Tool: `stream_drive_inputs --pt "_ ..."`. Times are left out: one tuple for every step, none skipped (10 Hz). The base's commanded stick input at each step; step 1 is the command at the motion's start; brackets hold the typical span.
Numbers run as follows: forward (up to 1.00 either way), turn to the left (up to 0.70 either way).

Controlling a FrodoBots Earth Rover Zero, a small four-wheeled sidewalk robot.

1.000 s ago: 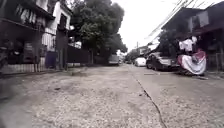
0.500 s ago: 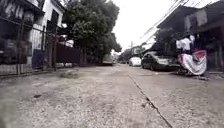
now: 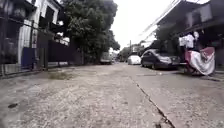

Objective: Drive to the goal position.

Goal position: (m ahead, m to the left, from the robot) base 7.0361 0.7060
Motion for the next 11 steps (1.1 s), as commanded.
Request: stream_drive_inputs --pt "1.00 0.00" --pt "1.00 0.00" --pt "1.00 0.24" --pt "1.00 0.00" --pt "1.00 0.00" --pt "1.00 0.00" --pt "1.00 0.00" --pt "1.00 0.00" --pt "1.00 0.00" --pt "1.00 0.00" --pt "1.00 0.00"
